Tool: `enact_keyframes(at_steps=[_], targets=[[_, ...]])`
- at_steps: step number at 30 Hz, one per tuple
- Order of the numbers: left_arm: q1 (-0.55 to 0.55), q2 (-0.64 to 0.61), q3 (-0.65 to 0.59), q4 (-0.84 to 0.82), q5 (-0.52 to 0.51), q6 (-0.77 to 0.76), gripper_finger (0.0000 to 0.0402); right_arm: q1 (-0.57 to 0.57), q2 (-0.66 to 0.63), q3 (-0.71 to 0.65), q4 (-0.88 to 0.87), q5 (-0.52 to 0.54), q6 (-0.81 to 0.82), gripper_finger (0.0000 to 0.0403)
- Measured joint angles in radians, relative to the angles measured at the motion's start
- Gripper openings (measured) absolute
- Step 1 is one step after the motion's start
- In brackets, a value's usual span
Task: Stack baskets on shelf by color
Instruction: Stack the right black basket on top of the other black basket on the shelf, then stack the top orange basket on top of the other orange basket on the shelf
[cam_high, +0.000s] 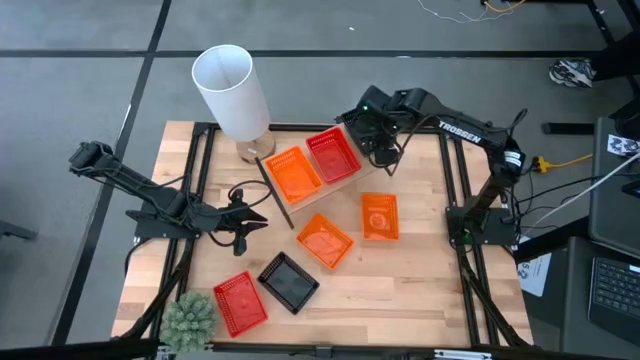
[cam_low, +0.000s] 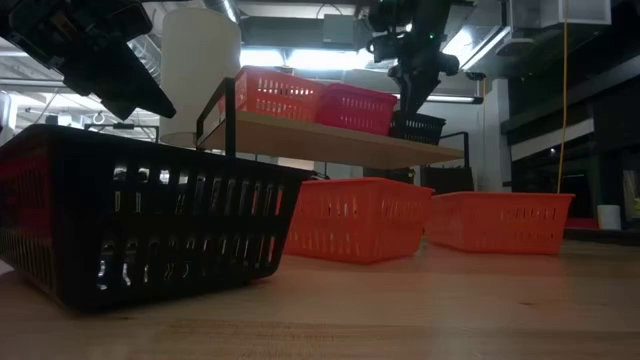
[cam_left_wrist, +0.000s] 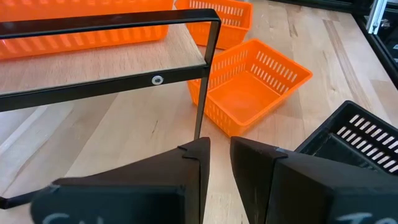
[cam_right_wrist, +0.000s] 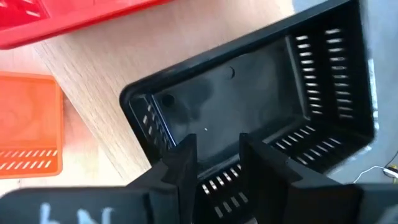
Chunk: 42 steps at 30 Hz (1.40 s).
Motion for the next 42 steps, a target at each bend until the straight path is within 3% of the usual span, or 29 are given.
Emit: enact_keyframes(at_steps=[10,24,31,34,40,42], targets=[[0.0,0.0,0.0,0.0,0.0,0.001,0.0057,0.0,0.003,-0.001,-0.121,0.0,0.054,0.012],[0.0,0.0,0.0,0.0,0.0,0.0,0.0057,0.05,0.0,-0.001,-0.141,-0.024,0.102,0.012],[0.0,0.0,0.0,0.0,0.0,0.0,0.0057,0.079,-0.014,-0.001,-0.142,0.185,0.1,0.012],[0.0,0.0,0.0,0.0,0.0,0.0,0.0057,0.102,-0.042,-0.001,-0.141,0.211,0.111,0.012],[0.0,0.0,0.0,0.0,0.0,-0.001,0.0057,0.199,-0.126,0.0,-0.19,0.225,0.368,0.012],[0.0,0.0,0.0,0.0,0.0,-0.001,0.0057,0.238,-0.16,0.0,-0.246,0.181,0.488,0.012]])
